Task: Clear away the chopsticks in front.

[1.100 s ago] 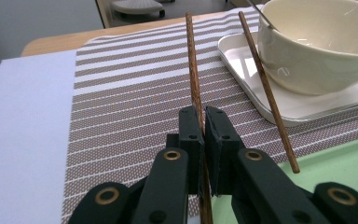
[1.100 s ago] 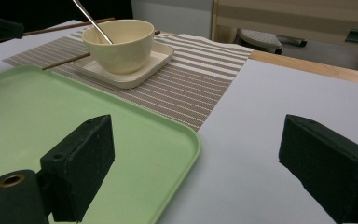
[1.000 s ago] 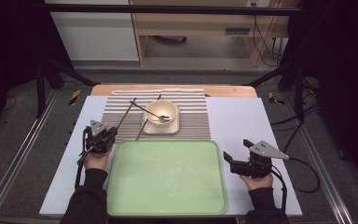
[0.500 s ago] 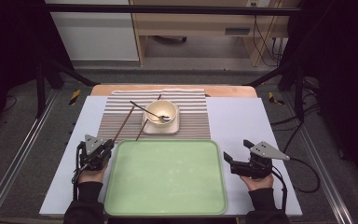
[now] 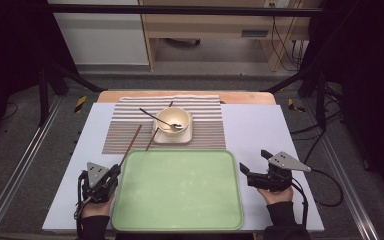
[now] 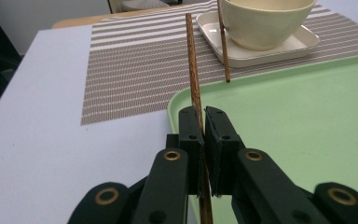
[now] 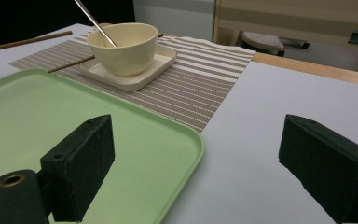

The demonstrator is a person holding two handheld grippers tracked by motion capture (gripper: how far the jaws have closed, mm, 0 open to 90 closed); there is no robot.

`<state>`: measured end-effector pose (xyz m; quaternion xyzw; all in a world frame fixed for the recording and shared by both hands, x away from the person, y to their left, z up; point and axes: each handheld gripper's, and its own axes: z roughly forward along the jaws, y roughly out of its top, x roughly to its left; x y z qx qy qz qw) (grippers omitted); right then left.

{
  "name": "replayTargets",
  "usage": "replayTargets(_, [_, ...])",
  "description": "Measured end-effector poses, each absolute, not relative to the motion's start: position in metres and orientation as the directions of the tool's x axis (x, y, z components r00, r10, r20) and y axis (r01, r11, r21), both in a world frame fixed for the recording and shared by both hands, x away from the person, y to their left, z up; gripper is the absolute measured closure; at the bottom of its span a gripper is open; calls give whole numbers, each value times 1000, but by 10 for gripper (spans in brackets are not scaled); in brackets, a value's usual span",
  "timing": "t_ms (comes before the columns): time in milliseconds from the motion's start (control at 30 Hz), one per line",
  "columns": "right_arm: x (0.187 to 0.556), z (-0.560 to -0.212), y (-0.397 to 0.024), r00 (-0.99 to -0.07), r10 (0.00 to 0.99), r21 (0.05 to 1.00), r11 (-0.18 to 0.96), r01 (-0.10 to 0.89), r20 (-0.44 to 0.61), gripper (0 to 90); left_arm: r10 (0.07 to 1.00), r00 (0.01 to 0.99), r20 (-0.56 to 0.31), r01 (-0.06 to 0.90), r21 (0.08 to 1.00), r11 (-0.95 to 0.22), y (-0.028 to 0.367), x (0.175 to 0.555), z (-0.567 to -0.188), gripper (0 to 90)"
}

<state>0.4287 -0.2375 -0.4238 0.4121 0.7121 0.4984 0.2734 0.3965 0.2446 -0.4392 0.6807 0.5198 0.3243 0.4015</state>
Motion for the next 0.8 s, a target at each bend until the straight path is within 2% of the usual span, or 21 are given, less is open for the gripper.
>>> replayTargets(433, [428, -423, -239, -510, 860, 937, 155, 312, 28, 106, 971, 237, 37, 416, 899, -136, 218, 360, -446, 853])
replayTargets(800, [428, -423, -238, -509, 861, 936, 161, 313, 22, 107, 983, 183, 21, 408, 908, -95, 212, 327, -465, 853])
